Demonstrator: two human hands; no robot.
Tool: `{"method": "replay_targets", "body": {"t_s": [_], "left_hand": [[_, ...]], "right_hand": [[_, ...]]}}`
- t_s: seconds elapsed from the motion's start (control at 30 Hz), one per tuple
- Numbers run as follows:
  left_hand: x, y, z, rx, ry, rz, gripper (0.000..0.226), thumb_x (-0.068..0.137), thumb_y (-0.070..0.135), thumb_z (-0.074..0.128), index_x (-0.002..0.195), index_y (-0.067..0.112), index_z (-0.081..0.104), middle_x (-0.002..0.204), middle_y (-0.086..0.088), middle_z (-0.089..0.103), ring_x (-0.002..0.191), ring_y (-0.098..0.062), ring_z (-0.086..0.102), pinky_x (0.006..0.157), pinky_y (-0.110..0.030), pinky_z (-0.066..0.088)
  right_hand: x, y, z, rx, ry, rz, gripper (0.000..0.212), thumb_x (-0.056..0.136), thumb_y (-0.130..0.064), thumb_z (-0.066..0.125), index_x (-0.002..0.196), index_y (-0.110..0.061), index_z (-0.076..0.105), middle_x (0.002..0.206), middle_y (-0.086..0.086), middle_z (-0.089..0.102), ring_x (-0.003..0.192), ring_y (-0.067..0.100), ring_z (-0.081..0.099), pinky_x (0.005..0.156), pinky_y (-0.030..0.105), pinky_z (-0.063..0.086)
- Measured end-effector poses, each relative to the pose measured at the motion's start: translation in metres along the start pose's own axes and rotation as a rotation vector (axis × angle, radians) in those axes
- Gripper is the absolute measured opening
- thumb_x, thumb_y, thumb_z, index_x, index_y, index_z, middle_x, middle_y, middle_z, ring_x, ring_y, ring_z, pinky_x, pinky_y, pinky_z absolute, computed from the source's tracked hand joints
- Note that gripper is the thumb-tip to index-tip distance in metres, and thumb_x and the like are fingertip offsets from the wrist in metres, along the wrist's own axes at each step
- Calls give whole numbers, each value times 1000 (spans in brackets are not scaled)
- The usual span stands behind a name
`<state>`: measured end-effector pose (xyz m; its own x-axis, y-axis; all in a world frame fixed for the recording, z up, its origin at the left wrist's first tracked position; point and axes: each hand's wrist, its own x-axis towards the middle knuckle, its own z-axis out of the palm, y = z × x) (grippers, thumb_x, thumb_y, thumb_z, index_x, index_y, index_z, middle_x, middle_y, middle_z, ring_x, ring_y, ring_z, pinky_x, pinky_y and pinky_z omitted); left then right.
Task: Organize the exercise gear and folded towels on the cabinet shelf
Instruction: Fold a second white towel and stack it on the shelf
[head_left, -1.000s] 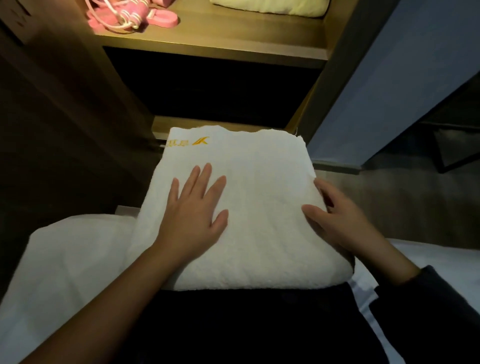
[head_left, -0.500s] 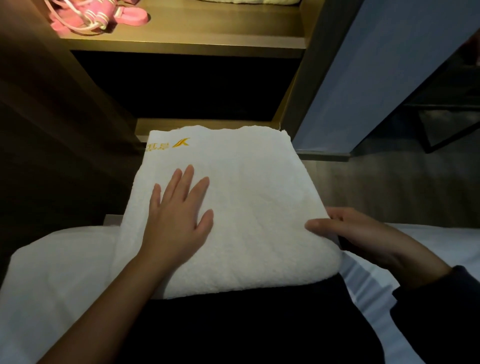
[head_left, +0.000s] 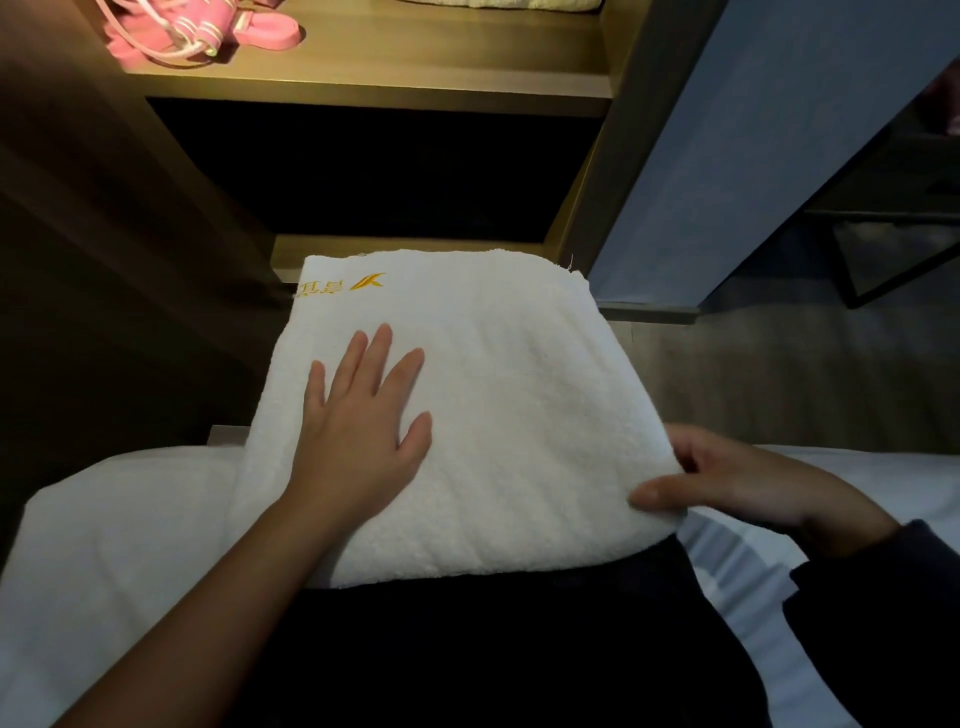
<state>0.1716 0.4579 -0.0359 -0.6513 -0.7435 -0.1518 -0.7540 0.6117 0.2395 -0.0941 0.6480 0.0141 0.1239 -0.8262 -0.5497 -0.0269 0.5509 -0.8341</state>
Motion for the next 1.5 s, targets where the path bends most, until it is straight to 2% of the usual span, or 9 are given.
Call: {"method": "replay_targets", "body": {"t_s": [0.23, 0.53, 0.67, 0.83, 1.0, 1.17, 1.3, 1.43, 1.5], "left_hand": [[0, 0, -1, -31, 5, 7, 68, 89, 58, 21, 153, 35, 21, 165, 5, -3, 151, -17, -8, 121, -53, -1], [0, 3, -2, -2, -1, 7, 69, 88, 58, 20, 153, 34, 19, 165, 4, -3, 151, -19, -7, 120, -54, -2], [-2, 4, -3, -11, 4, 3, 69, 88, 57, 21, 153, 33, 21, 165, 3, -1, 151, -20, -6, 120, -55, -1], [-2, 3, -4, -12, 8, -2, 69, 88, 56, 21, 152, 33, 22, 165, 3, 0, 151, -19, -6, 120, -54, -1], [-2, 2, -2, -17, 13, 3, 68, 88, 56, 23, 152, 33, 24, 165, 4, 1, 151, -19, -4, 119, -53, -2], [-1, 1, -2, -16, 10, 0, 68, 88, 57, 22, 152, 33, 23, 165, 4, 1, 151, -19, -5, 119, -53, -3], [-1, 0, -1, -17, 11, 4, 68, 88, 58, 22, 152, 34, 23, 165, 5, 0, 151, -18, -5, 119, -53, -3], [-1, -1, 0, -43, 29, 0, 66, 89, 57, 22, 151, 34, 26, 164, 6, 3, 151, -17, -3, 119, -52, -1], [-1, -2, 0, -42, 31, -5, 65, 90, 58, 22, 151, 35, 25, 165, 6, 2, 151, -17, -4, 119, -53, -1]], "right_hand": [[-7, 0, 5, -241, 43, 47, 12, 81, -41, 73, 93, -43, 74, 96, -15, 73, 89, 4, 70, 71, 16, 53], [-24, 13, 11, -248, 304, 75, 28, 64, -61, 67, 88, -48, 74, 94, -22, 73, 86, -2, 68, 67, 10, 52], [-28, 12, 12, -196, 286, 108, 37, 65, -57, 70, 95, -34, 76, 97, -16, 74, 91, 2, 70, 77, 21, 56], [-26, 10, 21, -299, 476, -57, 29, 62, -59, 69, 87, -46, 73, 99, -21, 69, 91, 2, 65, 82, 26, 51], [-29, 13, 21, -221, 364, -21, 34, 72, -46, 70, 104, -34, 74, 102, -11, 74, 94, 12, 70, 86, 37, 58], [-31, 11, 17, -184, 208, -85, 51, 78, -23, 77, 126, -28, 61, 124, -10, 66, 115, 9, 62, 97, 24, 50], [-29, 13, 13, -293, 183, -67, 40, 77, -20, 80, 113, -33, 70, 119, -14, 68, 112, 4, 63, 96, 26, 52], [-37, 9, 9, -40, 148, -144, 29, 81, -19, 76, 110, -19, 74, 116, 1, 71, 108, 17, 67, 85, 25, 55], [-39, 18, 6, -207, 196, -93, 25, 81, -26, 76, 105, -20, 76, 120, -6, 67, 112, 11, 63, 92, 28, 53]]}}
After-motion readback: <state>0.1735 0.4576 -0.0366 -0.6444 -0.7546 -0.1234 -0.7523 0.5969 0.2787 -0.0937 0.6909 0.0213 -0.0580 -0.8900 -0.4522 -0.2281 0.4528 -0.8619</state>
